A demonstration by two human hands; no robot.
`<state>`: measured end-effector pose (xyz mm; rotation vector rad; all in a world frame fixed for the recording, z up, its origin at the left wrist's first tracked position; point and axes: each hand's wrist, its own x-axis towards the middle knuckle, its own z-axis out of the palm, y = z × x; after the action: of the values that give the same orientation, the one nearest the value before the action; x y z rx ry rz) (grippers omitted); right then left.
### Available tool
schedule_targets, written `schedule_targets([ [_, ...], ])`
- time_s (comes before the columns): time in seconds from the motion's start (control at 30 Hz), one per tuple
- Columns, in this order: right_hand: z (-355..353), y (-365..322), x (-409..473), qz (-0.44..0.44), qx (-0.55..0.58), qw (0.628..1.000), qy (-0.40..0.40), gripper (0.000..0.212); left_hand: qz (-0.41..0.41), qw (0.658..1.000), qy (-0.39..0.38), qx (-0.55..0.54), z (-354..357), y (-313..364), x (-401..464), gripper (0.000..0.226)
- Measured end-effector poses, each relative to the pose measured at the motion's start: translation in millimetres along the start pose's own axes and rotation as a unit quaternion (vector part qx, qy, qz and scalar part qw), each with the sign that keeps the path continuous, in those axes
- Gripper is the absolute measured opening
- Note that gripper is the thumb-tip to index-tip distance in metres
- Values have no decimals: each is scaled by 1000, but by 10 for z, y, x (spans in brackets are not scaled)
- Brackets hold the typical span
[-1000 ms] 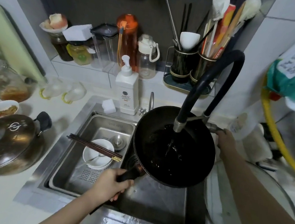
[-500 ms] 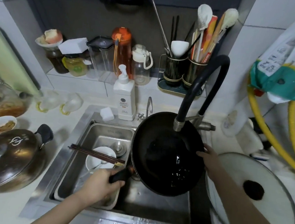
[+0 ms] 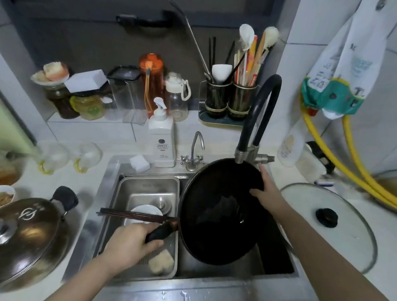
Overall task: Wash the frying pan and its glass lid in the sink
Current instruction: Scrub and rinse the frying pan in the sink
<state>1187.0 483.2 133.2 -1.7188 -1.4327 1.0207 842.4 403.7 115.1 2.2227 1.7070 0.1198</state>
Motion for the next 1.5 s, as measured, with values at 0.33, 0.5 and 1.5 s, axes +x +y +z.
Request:
schedule_targets([
  [0.33, 98, -70, -399, 20, 46, 997, 51, 40, 89, 990, 0, 109, -122, -57, 85, 34],
  [0.5, 89, -13, -609, 5, 71, 993, 89, 43, 115, 975, 39, 184, -167, -8, 128, 35],
  [1.5, 302, -214, -1264, 28, 248, 941, 226, 29, 186, 919, 173, 301, -291, -97, 132, 38],
])
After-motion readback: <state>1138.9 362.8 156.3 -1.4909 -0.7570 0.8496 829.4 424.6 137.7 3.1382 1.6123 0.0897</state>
